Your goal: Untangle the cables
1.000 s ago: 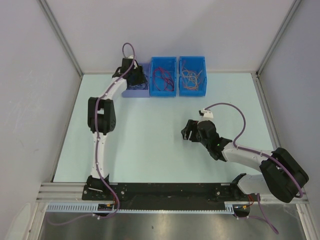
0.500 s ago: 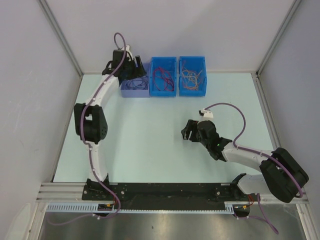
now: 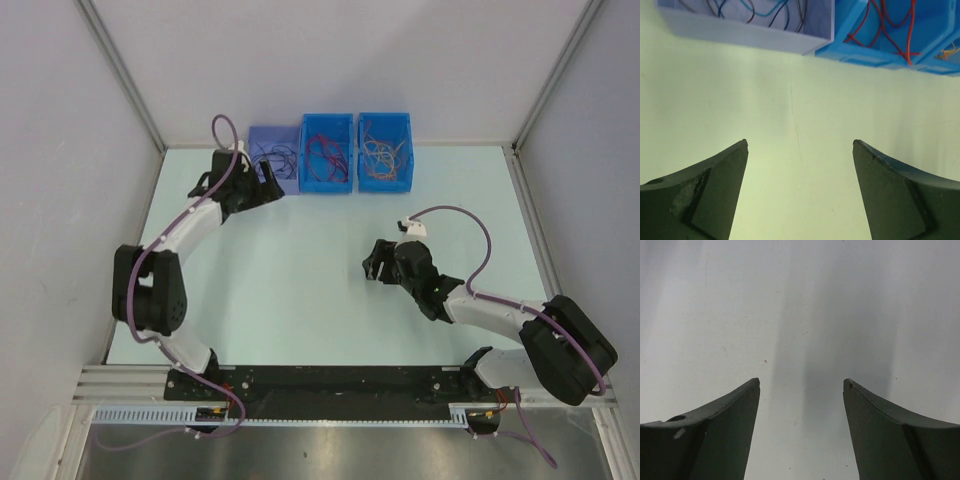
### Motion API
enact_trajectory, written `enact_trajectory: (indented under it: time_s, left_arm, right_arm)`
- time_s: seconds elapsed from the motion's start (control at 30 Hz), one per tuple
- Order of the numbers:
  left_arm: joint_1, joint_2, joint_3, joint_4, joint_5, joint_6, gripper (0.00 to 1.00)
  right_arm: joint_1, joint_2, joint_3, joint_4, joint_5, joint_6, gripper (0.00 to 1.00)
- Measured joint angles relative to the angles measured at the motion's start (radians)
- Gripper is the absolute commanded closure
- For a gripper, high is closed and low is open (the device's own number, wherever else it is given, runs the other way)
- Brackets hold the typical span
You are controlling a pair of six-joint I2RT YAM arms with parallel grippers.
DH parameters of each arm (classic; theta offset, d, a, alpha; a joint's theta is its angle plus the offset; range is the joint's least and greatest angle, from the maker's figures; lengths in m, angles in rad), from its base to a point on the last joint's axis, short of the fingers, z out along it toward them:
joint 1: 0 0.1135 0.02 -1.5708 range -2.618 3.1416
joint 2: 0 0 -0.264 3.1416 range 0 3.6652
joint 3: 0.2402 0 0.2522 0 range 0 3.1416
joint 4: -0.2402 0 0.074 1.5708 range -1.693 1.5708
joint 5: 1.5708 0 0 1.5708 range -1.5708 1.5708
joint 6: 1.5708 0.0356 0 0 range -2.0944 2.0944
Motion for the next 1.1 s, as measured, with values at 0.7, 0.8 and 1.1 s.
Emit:
enact_trajectory:
  time_s: [0.7, 0.8, 1.1]
  left_arm:
    - [0.0, -0.816, -0.851, 0.317, -0.631, 0.028, 0.09]
    - [0.0, -0.868, -0.983, 0.479, -0.698, 0.093, 0.09]
    - [-0.005, -0.665, -1.167, 0.937, -0.745, 0.283, 0.09]
  right_arm:
    - [0.004, -0.001, 0.0, -0.012, 0.003, 0.0, 0.25]
    - [0.004, -0.001, 0.0, -0.012, 0.003, 0.0, 0.25]
    - [0.004, -0.001, 0.0, -0.011, -0.009, -0.001, 0.25]
